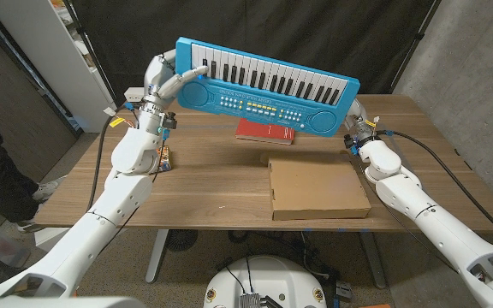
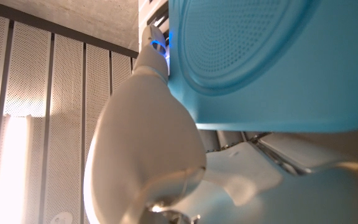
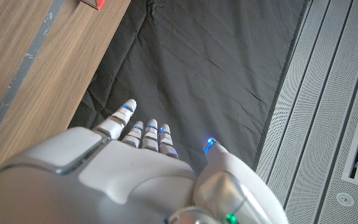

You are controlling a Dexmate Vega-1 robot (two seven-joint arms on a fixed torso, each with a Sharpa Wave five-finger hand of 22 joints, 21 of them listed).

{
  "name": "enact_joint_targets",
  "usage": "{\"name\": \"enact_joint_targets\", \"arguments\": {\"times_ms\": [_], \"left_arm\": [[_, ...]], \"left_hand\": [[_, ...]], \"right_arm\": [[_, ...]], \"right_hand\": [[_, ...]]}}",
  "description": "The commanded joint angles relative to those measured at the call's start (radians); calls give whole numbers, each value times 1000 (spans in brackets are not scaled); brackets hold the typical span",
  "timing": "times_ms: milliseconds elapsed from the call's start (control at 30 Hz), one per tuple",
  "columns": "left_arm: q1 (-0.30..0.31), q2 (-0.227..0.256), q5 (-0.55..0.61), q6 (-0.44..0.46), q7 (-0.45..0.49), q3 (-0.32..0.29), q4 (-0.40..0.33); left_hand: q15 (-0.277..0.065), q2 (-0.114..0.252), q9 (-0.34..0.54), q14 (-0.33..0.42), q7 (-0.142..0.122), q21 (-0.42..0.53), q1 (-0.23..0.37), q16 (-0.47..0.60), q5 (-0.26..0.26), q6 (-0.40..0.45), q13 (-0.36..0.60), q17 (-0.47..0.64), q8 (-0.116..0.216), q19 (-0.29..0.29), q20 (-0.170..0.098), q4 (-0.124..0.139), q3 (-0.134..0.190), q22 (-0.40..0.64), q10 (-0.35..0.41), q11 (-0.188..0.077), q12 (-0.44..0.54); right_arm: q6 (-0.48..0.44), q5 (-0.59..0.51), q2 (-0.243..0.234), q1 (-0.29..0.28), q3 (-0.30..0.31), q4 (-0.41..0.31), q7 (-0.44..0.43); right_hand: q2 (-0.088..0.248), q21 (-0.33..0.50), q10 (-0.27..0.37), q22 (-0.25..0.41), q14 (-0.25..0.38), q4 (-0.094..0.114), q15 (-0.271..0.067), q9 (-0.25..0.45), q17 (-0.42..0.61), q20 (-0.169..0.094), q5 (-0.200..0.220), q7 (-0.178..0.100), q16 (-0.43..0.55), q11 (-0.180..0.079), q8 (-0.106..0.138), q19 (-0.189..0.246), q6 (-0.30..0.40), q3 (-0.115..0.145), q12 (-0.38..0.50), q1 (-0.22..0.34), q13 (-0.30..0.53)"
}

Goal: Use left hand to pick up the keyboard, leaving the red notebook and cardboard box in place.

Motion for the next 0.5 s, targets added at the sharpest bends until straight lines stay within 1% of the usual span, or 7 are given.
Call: {"name": "enact_joint_targets", "arguments": {"times_ms": [33,200,267,500], "left_arm": [[7,-27,38,-89,23,-15,10],[11,-28,24,-107,16,-19,12],[10,-30,16,-116,11,-21,17],[0,-33,6,-154,-10,-30,39]], "left_hand": [[-242,91,0,231,-80,11,71,6,6,263,5,2,-1,97,-111,25,33,1,127,-135,-3],[-242,89,0,229,-84,18,69,5,6,267,6,3,-4,93,-111,25,32,1,127,-140,-7],[-242,89,0,229,-85,21,68,4,7,268,6,3,-4,93,-112,25,32,1,128,-138,-8],[-243,87,0,227,-87,27,67,2,7,270,6,3,-7,88,-112,25,31,1,131,-142,-12]], "right_arm": [[-9,-10,-2,-20,1,-34,-19],[-16,-17,-3,-31,2,-55,-34],[-18,-21,-4,-37,3,-64,-43],[-33,-47,-15,-58,11,-118,-81]], "right_hand": [[24,0,5,4,6,-8,-1,4,0,-40,4,1,-3,3,0,7,10,3,0,14,6],[24,0,5,4,6,-8,-1,4,0,-40,4,1,-3,2,0,7,10,3,0,14,6],[24,0,4,4,6,-9,-1,4,0,-40,4,1,-3,2,0,7,10,3,0,14,6],[24,0,7,4,7,-9,-1,4,0,-40,4,1,-3,4,1,8,11,3,1,14,6]]}}
